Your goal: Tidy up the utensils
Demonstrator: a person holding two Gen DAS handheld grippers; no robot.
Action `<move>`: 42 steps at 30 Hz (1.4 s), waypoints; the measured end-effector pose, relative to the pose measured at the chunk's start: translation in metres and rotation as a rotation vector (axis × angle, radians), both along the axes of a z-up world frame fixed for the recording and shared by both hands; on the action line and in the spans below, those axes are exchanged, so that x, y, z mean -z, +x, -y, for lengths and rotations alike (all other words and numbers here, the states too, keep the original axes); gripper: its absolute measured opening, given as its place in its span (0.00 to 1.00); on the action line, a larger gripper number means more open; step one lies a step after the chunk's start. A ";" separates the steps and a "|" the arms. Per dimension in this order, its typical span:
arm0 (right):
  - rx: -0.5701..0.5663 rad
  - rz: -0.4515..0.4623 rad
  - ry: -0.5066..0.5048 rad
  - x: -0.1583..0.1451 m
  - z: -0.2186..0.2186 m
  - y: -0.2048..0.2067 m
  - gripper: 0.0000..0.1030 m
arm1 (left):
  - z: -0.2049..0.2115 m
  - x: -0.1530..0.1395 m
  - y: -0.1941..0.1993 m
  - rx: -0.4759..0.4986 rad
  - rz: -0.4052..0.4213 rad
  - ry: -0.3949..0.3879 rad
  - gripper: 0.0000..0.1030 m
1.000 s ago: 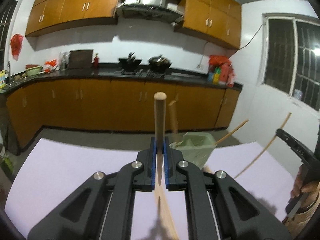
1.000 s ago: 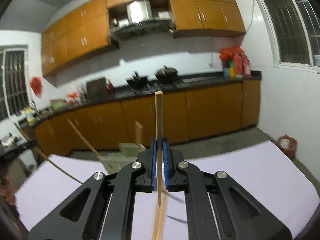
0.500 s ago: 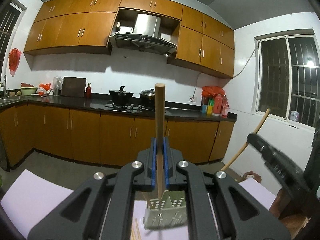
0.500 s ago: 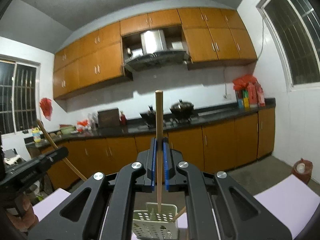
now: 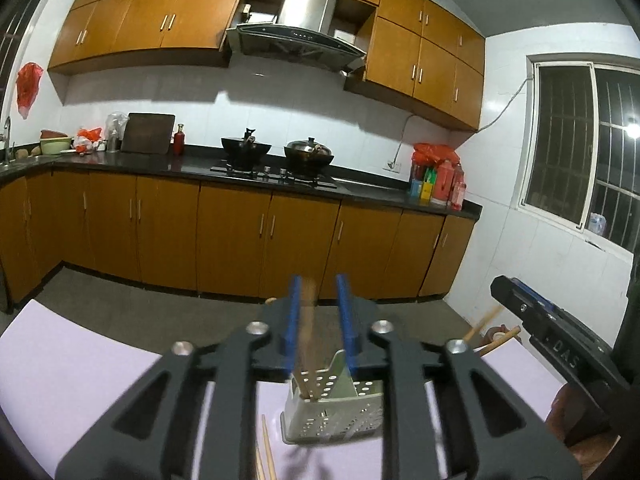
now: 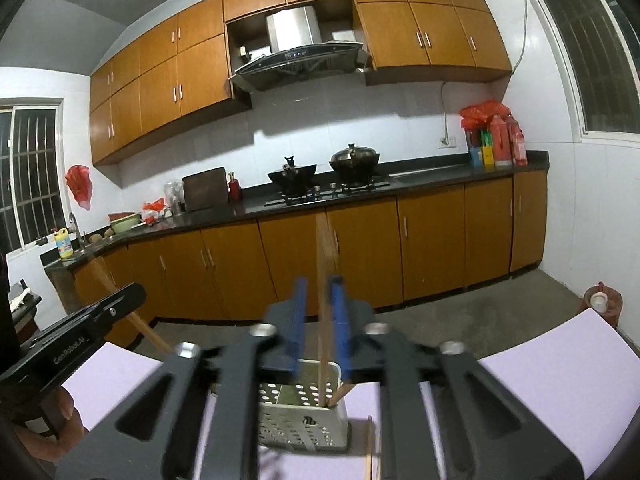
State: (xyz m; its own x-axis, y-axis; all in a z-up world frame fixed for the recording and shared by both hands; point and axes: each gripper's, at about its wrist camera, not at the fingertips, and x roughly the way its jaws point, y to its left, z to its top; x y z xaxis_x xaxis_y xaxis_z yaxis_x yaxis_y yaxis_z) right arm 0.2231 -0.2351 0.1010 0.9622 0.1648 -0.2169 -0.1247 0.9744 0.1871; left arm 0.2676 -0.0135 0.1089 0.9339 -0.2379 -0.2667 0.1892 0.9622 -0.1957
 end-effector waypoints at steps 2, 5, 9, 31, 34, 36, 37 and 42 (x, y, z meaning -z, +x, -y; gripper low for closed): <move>0.000 0.028 -0.009 -0.006 0.001 -0.007 0.41 | -0.003 -0.004 -0.006 -0.002 0.013 -0.003 0.26; 0.007 0.062 -0.014 -0.019 0.007 -0.024 0.41 | -0.010 -0.014 -0.021 -0.009 0.032 -0.011 0.30; 0.039 0.076 -0.011 -0.024 0.025 -0.054 0.41 | -0.028 -0.019 -0.056 -0.033 0.044 -0.026 0.34; -0.059 -0.660 -0.024 0.209 0.021 -0.035 0.15 | -0.064 0.187 -0.085 -0.065 -0.494 0.098 0.37; -0.051 -0.651 -0.033 0.209 0.027 -0.041 0.13 | -0.057 0.186 -0.080 -0.049 -0.503 0.104 0.35; -0.040 -0.666 -0.041 0.210 0.030 -0.040 0.12 | -0.053 0.190 -0.079 -0.038 -0.511 0.108 0.34; -0.034 -0.665 -0.048 0.210 0.030 -0.040 0.08 | -0.052 0.191 -0.079 -0.034 -0.515 0.107 0.33; 0.066 -0.651 -0.157 0.210 0.035 -0.042 0.08 | -0.047 0.200 -0.077 -0.014 -0.539 0.103 0.29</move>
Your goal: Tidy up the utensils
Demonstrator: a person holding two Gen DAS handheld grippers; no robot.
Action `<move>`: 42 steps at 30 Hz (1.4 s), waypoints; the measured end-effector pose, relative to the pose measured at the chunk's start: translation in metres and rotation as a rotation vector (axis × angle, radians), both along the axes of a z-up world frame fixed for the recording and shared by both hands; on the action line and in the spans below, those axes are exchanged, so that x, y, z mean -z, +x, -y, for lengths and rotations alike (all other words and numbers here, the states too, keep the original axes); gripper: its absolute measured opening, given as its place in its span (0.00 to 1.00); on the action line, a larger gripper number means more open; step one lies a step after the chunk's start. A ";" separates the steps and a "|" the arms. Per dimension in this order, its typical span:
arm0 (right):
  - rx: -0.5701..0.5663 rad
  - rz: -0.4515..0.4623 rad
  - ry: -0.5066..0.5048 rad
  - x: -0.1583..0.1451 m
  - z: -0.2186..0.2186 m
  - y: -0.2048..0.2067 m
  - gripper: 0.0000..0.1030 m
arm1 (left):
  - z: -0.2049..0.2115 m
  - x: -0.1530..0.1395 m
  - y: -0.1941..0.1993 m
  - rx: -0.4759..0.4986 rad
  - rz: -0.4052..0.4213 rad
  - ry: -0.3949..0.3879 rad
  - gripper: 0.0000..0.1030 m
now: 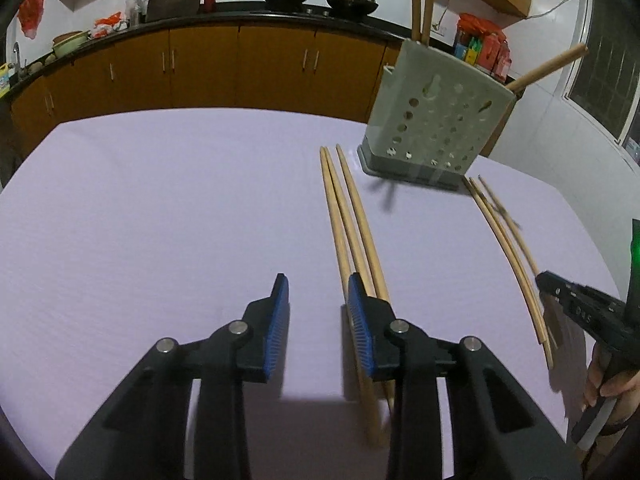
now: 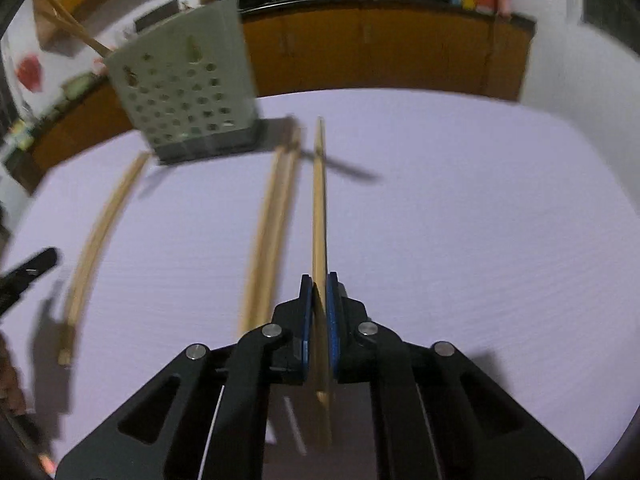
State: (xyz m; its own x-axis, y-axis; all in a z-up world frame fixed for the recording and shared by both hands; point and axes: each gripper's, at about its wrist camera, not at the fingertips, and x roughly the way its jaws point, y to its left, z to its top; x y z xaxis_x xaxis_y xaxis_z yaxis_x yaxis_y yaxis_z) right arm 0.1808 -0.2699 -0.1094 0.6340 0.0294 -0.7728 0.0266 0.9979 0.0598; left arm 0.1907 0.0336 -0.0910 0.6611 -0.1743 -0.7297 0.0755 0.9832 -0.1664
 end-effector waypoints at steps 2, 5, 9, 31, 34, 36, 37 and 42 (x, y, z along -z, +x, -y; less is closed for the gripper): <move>0.023 0.000 0.023 -0.001 0.010 -0.002 0.08 | 0.002 0.001 0.000 0.010 -0.007 0.000 0.27; 0.023 0.002 0.020 0.000 0.015 -0.004 0.08 | 0.008 0.005 0.001 0.033 -0.020 0.012 0.23; 0.016 0.007 0.017 -0.001 0.016 -0.007 0.08 | 0.016 0.008 0.000 0.056 -0.029 0.027 0.20; 0.011 0.023 0.027 0.000 0.017 -0.006 0.08 | -0.028 0.012 0.008 -0.077 -0.049 0.134 0.09; 0.005 0.022 0.018 0.000 0.013 -0.006 0.08 | -0.028 0.012 0.008 -0.080 -0.050 0.133 0.09; 0.005 0.021 0.011 0.000 0.012 -0.006 0.08 | -0.027 0.012 0.009 -0.081 -0.050 0.130 0.09; 0.004 0.021 0.008 0.001 0.011 -0.006 0.08 | -0.026 0.012 0.010 -0.082 -0.051 0.126 0.09; 0.003 0.021 0.011 0.001 0.012 -0.006 0.08 | -0.029 0.013 0.010 -0.085 -0.051 0.104 0.09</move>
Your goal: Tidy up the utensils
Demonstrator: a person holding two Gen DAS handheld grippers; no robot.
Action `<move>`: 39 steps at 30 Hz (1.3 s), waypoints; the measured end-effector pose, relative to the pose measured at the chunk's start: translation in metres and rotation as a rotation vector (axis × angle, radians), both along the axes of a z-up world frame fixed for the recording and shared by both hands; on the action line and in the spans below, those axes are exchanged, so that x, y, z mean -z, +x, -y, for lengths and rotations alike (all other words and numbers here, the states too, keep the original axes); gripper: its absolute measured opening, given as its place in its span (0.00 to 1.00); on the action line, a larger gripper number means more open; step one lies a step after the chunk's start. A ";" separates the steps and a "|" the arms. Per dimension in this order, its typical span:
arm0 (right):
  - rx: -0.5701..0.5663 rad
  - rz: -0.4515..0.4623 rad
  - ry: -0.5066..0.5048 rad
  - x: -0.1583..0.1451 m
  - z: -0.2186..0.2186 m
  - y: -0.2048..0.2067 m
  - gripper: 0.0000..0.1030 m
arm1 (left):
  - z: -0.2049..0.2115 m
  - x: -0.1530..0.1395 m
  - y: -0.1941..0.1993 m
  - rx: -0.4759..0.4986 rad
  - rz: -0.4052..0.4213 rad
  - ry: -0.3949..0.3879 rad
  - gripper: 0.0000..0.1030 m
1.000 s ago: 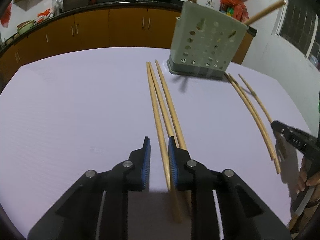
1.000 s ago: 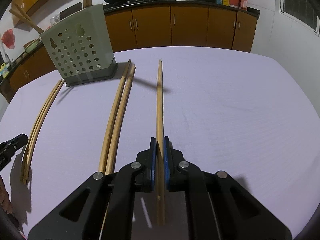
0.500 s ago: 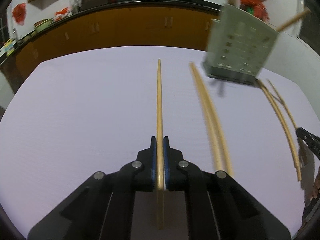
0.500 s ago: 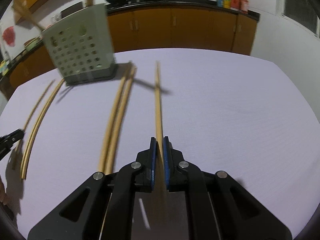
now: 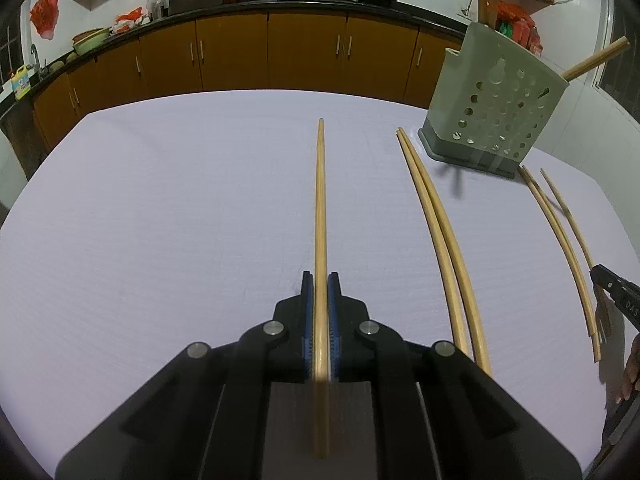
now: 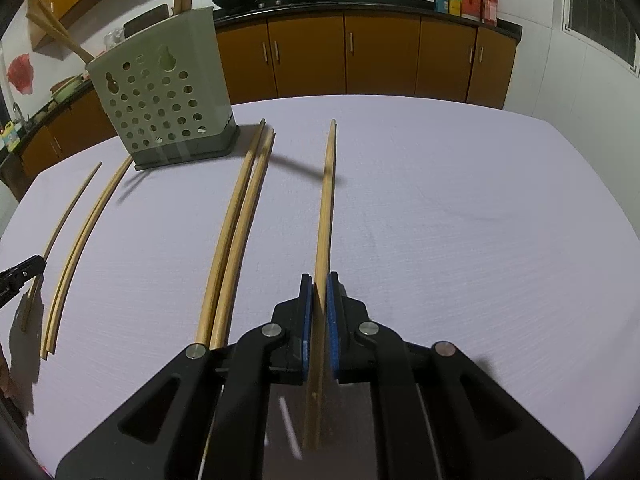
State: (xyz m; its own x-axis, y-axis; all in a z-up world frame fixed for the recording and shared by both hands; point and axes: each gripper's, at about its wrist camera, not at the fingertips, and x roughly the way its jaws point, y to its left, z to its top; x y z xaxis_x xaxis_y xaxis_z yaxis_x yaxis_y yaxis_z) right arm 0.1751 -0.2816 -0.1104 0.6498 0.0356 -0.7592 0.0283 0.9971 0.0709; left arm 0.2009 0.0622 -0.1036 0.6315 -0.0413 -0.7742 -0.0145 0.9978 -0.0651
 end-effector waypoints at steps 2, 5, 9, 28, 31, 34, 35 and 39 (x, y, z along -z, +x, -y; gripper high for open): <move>0.000 0.000 0.005 0.000 0.000 0.000 0.08 | 0.001 0.000 0.000 0.000 0.000 0.004 0.09; 0.000 0.001 0.008 0.000 0.001 0.000 0.08 | 0.002 0.000 0.000 0.000 0.000 0.013 0.09; 0.000 0.001 0.006 0.000 0.001 -0.001 0.08 | 0.001 0.000 0.000 0.000 0.000 0.009 0.09; 0.000 0.001 0.004 0.000 0.001 -0.001 0.08 | 0.001 0.000 0.000 0.001 0.000 0.009 0.10; 0.000 0.001 0.004 0.000 0.001 -0.001 0.08 | 0.001 0.000 0.000 0.003 -0.001 0.010 0.10; 0.000 0.001 0.004 0.000 0.001 -0.001 0.08 | 0.001 0.000 0.000 0.003 -0.001 0.011 0.10; 0.000 0.001 0.004 -0.001 0.001 -0.001 0.08 | 0.000 0.000 0.000 0.003 -0.001 0.010 0.10; 0.000 0.002 0.004 -0.001 0.001 -0.001 0.08 | 0.000 0.000 0.001 0.003 -0.002 0.010 0.10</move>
